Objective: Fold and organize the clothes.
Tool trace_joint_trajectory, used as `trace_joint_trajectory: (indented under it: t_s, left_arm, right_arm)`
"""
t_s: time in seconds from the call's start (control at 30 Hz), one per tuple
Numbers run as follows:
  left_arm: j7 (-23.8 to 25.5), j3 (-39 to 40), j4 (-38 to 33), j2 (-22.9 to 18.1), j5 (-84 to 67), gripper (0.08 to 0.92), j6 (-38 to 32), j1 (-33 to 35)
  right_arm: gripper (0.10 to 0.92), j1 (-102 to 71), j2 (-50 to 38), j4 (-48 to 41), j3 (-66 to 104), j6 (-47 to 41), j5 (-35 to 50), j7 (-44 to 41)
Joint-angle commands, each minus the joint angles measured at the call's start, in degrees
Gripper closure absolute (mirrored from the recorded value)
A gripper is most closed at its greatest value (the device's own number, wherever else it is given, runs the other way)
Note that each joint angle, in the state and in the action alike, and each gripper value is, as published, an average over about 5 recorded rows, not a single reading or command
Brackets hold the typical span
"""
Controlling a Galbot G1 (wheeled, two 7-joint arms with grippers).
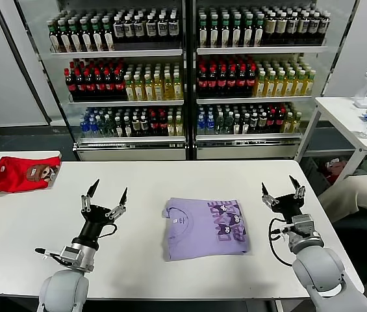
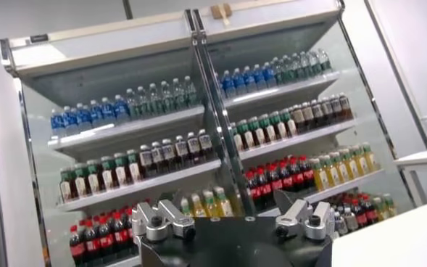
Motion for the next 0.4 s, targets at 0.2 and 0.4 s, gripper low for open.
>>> trace_joint_trajectory:
  t_s: [0.2,0.4]
  left_arm:
    - [-2.33,0.02,5.71,0.05,0.33,0.177,6.6,-6.29]
    - [-6.3,1.02,7.86,-0.42,1.77,0.177,8.13,-8.33]
  right_arm:
    - [0.202,4.13,0.76,-7.83,-2.68,8.35,-6.03,0.53]
    - [0.203,4.03,0.5,-8.63,-2.81,10.21,-10.61,-0.49]
